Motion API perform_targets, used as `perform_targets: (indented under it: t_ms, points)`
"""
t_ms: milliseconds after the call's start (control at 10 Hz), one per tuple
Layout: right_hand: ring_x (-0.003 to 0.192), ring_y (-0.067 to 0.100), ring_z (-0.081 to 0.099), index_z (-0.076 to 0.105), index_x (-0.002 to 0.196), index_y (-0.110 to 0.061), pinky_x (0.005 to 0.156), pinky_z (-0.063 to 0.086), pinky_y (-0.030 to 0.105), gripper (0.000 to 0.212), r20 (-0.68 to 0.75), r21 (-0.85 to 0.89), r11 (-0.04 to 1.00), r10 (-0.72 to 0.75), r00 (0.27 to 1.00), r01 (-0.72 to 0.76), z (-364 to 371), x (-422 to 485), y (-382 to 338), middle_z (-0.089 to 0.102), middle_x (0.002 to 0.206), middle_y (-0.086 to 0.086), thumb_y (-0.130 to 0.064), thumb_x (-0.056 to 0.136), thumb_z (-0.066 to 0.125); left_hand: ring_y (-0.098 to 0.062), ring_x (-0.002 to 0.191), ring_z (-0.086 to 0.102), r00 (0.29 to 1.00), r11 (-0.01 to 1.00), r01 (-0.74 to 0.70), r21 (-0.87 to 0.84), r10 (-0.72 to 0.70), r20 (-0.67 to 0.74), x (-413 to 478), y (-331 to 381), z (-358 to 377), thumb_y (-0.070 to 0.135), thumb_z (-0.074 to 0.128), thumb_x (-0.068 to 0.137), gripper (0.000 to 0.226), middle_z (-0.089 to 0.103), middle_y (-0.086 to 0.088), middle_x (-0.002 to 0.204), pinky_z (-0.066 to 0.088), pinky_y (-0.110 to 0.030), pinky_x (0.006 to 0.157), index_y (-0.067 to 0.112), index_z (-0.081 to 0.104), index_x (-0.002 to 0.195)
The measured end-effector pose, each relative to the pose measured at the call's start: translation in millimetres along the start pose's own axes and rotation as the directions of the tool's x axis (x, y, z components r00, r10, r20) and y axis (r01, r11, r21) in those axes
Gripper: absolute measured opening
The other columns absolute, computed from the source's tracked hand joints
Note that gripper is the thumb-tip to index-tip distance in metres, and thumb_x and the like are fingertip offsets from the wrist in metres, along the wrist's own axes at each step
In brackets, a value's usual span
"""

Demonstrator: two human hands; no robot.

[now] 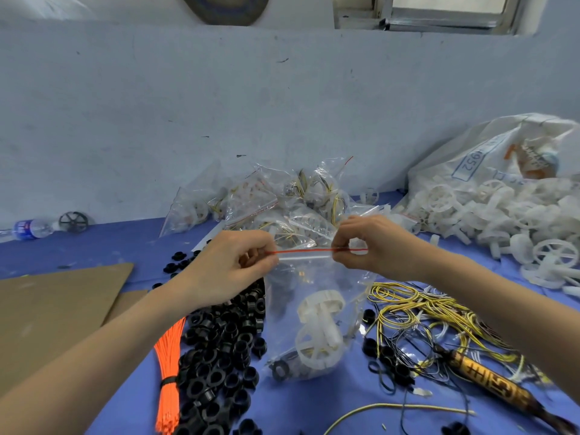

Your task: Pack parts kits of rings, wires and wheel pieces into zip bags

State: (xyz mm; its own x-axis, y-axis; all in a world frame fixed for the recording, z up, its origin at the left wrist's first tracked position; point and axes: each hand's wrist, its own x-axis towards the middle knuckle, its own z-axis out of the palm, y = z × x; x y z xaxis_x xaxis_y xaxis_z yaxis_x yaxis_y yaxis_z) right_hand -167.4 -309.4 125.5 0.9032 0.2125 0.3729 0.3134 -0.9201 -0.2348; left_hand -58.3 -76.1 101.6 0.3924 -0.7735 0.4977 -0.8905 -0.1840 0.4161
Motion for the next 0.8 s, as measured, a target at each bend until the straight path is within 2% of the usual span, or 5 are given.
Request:
perform_targets:
  t_ms: [200, 400, 600, 700, 800]
  points:
    - [0.07, 0.006, 0.053, 0.071, 0.081, -0.012, 0.069, 0.04, 0.016, 0.004, -0.034, -0.018, 0.999, 0.044, 0.998, -0.044, -7, -10, 15, 0.059, 0.075, -0.011, -0.016, 0.083, 0.071, -0.009, 0.056, 0.041, 0.999, 0.999, 0.035, -0.008, -0.035, 0.002, -7, -13, -6, 0.021, 0.063, 0.092, 0.023, 0.052, 0.001, 0.064, 0.032, -0.014, 0.054, 0.03, 0.055, 0.072]
    - [0.067, 0.002, 0.055, 0.071, 0.077, -0.014, 0.065, 0.038, 0.009, 0.005, -0.083, 0.009, 0.995, 0.096, 0.992, -0.096, -12, -21, 36, 0.061, 0.07, -0.012, -0.013, 0.081, 0.071, -0.015, 0.059, 0.041, 0.997, 0.997, 0.071, -0.01, -0.071, 0.019, -7, -21, -13, 0.019, 0.062, 0.094, 0.023, 0.054, -0.005, 0.066, 0.036, -0.024, 0.057, 0.026, 0.057, 0.072]
    - [0.06, 0.005, 0.051, 0.07, 0.077, -0.011, 0.059, 0.034, 0.012, 0.012, -0.135, -0.089, 0.981, 0.16, 0.978, -0.173, -24, -1, 64, 0.059, 0.065, -0.014, -0.021, 0.082, 0.072, -0.006, 0.055, 0.043, 0.988, 0.987, 0.15, 0.057, -0.149, -0.034, 31, -31, -20, 0.014, 0.064, 0.091, 0.021, 0.049, 0.006, 0.059, 0.035, -0.018, 0.055, 0.02, 0.059, 0.072]
    - [0.072, 0.02, 0.055, 0.071, 0.086, -0.005, 0.065, 0.035, 0.027, 0.018, -0.288, -0.099, 0.95, 0.257, 0.922, -0.296, -36, 38, 73, 0.064, 0.074, 0.006, -0.023, 0.085, 0.069, -0.011, 0.059, 0.054, 0.976, 0.978, 0.198, 0.07, -0.19, -0.108, 81, -31, -26, 0.014, 0.061, 0.093, 0.013, 0.061, 0.003, 0.068, 0.044, -0.027, 0.064, 0.019, 0.06, 0.082]
    - [0.114, 0.03, 0.055, 0.062, 0.119, -0.004, 0.095, 0.035, 0.028, 0.048, -0.546, 0.009, 0.917, 0.338, 0.767, -0.398, -80, 61, 73, 0.062, 0.121, 0.016, -0.038, 0.086, 0.065, -0.028, 0.119, 0.05, 0.877, 0.942, 0.332, 0.041, -0.293, -0.382, 133, -40, -69, 0.011, 0.058, 0.094, 0.043, 0.048, -0.017, 0.136, 0.035, -0.029, 0.1, 0.007, 0.043, 0.135]
